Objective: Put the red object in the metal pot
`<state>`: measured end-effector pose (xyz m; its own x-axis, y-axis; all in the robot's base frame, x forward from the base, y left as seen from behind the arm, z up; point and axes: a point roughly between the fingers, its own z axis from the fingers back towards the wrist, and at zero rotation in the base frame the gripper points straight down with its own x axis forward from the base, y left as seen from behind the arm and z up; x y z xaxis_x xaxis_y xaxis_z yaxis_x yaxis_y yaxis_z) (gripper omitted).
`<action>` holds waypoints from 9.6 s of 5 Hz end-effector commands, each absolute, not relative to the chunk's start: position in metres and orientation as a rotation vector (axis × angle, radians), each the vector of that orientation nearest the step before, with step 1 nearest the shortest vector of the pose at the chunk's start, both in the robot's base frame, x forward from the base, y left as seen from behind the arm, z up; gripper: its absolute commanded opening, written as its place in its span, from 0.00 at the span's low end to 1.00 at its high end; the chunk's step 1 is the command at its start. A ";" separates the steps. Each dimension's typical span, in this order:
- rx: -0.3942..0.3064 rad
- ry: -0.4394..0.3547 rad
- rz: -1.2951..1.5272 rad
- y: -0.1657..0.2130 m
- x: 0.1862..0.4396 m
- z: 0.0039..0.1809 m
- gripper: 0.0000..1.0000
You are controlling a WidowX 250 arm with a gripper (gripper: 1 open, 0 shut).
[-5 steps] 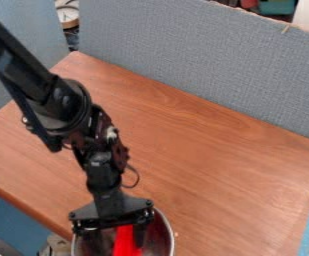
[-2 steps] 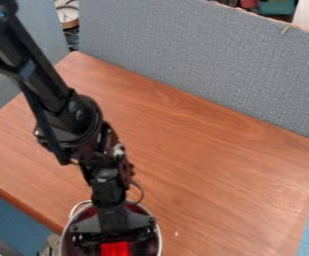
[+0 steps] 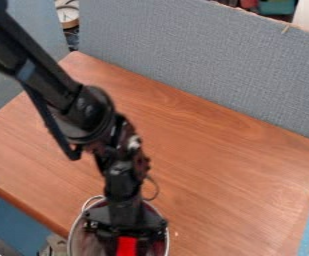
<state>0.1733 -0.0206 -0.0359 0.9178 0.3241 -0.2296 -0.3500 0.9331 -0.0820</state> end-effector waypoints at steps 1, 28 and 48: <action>-0.119 0.160 0.213 -0.015 0.173 -0.030 0.00; -0.160 0.023 0.194 -0.014 0.188 -0.004 1.00; -0.149 0.037 1.252 -0.073 0.171 0.136 1.00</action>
